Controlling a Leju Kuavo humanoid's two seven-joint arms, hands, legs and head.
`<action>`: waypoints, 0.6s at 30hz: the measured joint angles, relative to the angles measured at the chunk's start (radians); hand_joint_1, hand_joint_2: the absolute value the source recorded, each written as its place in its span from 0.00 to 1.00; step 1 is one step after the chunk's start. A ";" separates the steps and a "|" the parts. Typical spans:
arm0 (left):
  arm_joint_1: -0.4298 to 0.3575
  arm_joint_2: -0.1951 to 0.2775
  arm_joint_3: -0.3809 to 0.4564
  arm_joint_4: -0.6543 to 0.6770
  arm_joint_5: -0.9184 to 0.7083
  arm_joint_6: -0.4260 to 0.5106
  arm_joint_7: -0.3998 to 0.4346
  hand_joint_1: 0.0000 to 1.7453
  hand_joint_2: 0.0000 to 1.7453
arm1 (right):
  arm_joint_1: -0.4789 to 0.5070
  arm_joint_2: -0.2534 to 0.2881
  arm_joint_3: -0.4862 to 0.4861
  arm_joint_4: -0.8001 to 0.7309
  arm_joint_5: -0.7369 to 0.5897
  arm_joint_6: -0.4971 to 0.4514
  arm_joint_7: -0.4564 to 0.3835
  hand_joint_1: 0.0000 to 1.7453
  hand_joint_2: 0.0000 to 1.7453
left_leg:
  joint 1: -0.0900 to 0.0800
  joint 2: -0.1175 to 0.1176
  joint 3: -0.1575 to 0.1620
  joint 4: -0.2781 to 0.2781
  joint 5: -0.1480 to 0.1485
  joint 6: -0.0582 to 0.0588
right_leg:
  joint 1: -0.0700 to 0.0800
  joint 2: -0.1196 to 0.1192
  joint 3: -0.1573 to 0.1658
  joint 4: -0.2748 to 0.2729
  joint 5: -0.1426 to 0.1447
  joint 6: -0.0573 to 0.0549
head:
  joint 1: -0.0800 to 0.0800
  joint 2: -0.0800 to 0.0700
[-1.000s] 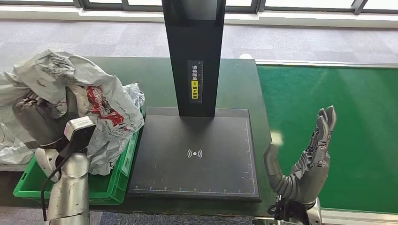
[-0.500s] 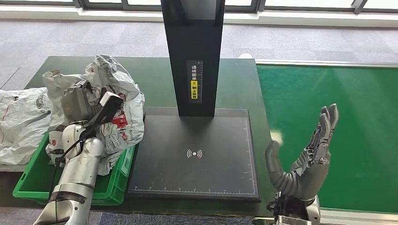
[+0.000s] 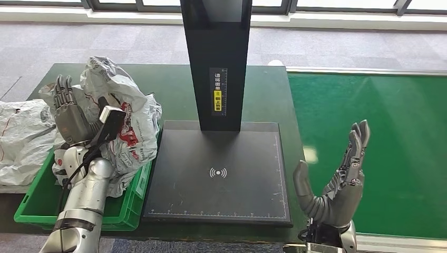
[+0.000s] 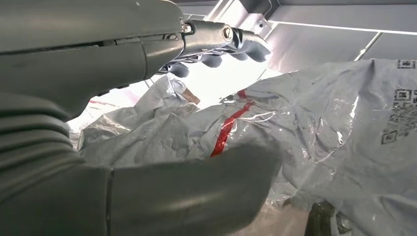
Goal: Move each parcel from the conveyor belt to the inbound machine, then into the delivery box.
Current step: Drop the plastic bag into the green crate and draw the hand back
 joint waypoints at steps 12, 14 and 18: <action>0.013 -0.041 0.068 -0.070 -0.112 0.000 -0.054 0.00 0.00 | 0.019 0.005 0.000 0.001 -0.003 0.000 0.001 0.00 1.00 | 0.000 0.000 0.000 0.000 0.000 0.000 | 0.000 0.000 0.000 0.000 0.000 0.000 | 0.000 0.000; 0.022 -0.048 0.075 -0.083 -0.108 0.000 -0.079 0.00 0.00 | 0.022 0.007 0.000 0.001 -0.004 0.000 0.002 0.00 1.00 | 0.000 0.000 0.000 0.000 0.000 0.000 | 0.000 0.000 -0.001 0.000 0.000 0.000 | 0.000 0.000; 0.064 -0.065 0.076 -0.127 -0.086 0.000 -0.107 0.00 0.00 | 0.023 0.016 0.000 0.001 0.006 0.015 0.021 0.00 1.00 | 0.000 0.000 0.000 0.000 0.000 0.000 | 0.000 0.001 -0.001 0.000 0.000 0.000 | 0.000 0.000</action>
